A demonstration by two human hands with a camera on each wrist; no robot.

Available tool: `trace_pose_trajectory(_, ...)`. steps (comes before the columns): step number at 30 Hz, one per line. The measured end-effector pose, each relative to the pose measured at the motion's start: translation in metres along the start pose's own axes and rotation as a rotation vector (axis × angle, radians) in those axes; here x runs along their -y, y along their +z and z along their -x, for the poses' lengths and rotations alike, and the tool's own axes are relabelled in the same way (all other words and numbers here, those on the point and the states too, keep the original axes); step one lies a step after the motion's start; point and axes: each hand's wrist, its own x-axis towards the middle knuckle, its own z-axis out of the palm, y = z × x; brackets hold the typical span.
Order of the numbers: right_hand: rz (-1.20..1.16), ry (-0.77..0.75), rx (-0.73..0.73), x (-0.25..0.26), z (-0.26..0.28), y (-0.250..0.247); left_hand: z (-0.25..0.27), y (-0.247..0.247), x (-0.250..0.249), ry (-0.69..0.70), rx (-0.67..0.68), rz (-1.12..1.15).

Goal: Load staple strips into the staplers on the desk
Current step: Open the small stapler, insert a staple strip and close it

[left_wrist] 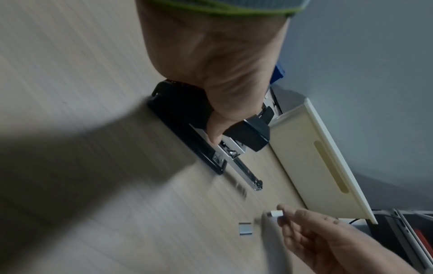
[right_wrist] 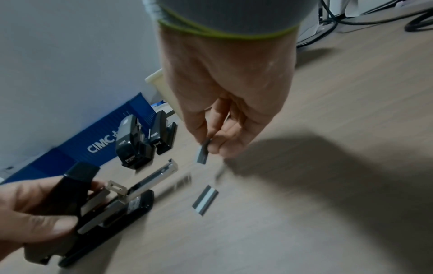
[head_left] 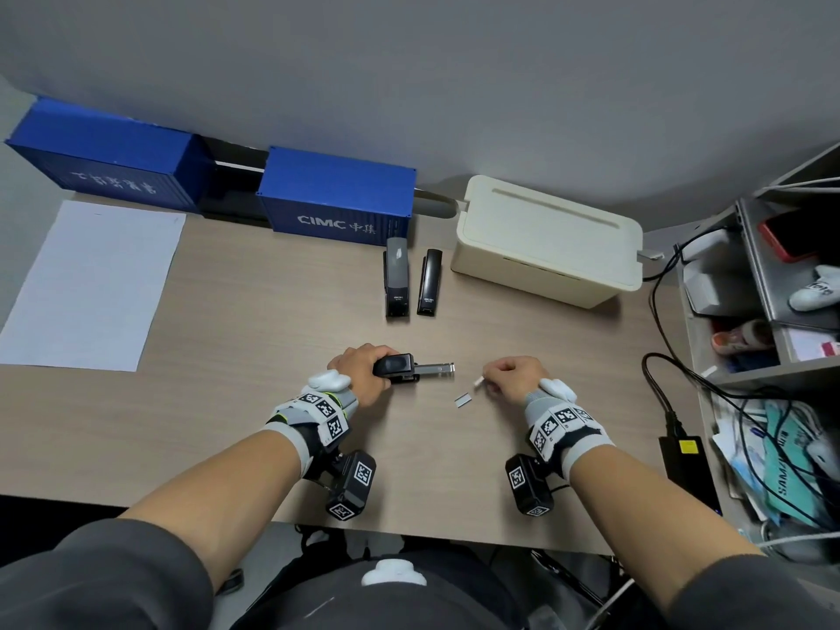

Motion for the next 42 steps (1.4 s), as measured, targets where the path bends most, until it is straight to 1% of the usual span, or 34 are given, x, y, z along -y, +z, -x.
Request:
trace_pose_trajectory(3, -0.226, -0.069, 0.05, 0.008, 0.004, 0.007, 0.0, -0.001, 0.0, -0.004, 0.017, 0.013)
trace_pose_trajectory(7, -0.339, -0.13, 0.118, 0.028, 0.012, 0.018, -0.002, -0.003, 0.0, -0.017, 0.051, 0.024)
trace_pose_trajectory(11, -0.272, -0.208, 0.121, 0.038, 0.014, 0.035, -0.003, 0.0, 0.002, -0.027, 0.049, 0.036)
trace_pose_trajectory(15, -0.065, -0.3, 0.061, 0.049, 0.013, 0.049, -0.004, 0.001, 0.003, -0.037, 0.039, 0.021)
trace_pose_trajectory(18, 0.056, -0.349, 0.052, 0.052, 0.012, 0.055, -0.004, 0.0, 0.004, -0.034, 0.037, 0.013)
trace_pose_trajectory(21, 0.143, -0.362, 0.058, 0.051, 0.011, 0.056, -0.004, 0.001, 0.004, -0.03, 0.033, 0.009)
trace_pose_trajectory(27, 0.138, -0.318, 0.047, 0.052, 0.012, 0.057, -0.004, 0.001, 0.004, -0.036, 0.022, 0.003)
trace_pose_trajectory(35, 0.11, -0.307, 0.025, 0.053, 0.012, 0.057, -0.004, 0.002, 0.004, -0.026, 0.007, -0.003)
trace_pose_trajectory(42, 0.154, -0.279, 0.015, 0.05, 0.011, 0.06, -0.004, 0.003, 0.005, -0.02, -0.005, -0.001)
